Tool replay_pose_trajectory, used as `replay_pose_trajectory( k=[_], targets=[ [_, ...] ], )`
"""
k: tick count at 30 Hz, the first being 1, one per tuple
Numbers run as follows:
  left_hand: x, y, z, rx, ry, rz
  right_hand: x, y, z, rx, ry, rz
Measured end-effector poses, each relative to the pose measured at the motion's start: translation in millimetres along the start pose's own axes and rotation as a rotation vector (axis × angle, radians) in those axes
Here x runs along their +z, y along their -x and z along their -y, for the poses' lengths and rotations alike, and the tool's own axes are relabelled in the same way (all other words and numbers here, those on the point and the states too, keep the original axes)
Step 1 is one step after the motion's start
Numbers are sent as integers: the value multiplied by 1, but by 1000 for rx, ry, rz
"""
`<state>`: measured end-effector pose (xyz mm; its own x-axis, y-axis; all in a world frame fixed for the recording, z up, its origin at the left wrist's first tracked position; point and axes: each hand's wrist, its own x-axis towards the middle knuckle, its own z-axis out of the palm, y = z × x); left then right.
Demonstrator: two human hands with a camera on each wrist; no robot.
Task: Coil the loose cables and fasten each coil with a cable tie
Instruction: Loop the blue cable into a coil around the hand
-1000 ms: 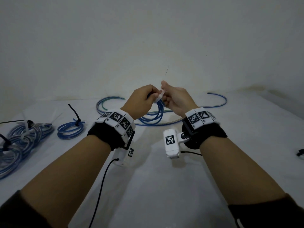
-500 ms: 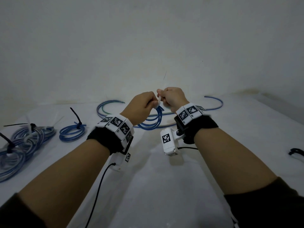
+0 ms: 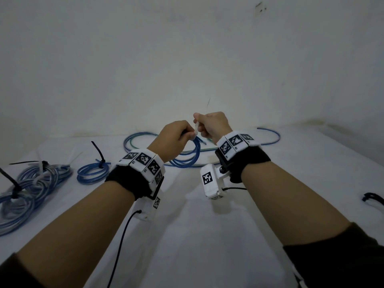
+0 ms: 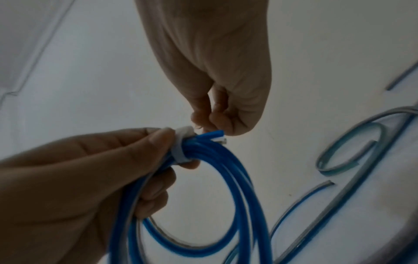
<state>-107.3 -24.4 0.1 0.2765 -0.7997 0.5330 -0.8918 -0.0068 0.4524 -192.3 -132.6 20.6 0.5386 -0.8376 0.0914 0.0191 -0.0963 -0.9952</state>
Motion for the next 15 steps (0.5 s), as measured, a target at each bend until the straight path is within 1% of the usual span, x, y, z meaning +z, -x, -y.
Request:
replay_pose_trajectory(
  k=[1, 3, 4, 6, 8, 11, 13, 15],
  targets=[
    [-3, 1, 3, -22, 5, -46, 2, 4, 2, -22, -11, 6],
    [-10, 3, 10, -88, 29, -186, 8, 14, 5, -74, 40, 33],
    [-13, 4, 13, -122, 33, -252, 11, 19, 5, -96, 73, 62],
    [-19, 7, 18, -194, 22, -325, 22, 31, 4, -92, 80, 163],
    [-25, 10, 22, -254, 41, -353, 36, 39, 2, -69, 45, 246],
    [-34, 17, 25, -317, 142, -346, 55, 44, 3, -67, 3, 280],
    [-44, 25, 28, -330, 245, -304, 67, 46, 4, -77, -5, 311],
    [-54, 34, 30, -306, 326, -247, 77, 48, 3, -96, -6, 331]
  ],
)
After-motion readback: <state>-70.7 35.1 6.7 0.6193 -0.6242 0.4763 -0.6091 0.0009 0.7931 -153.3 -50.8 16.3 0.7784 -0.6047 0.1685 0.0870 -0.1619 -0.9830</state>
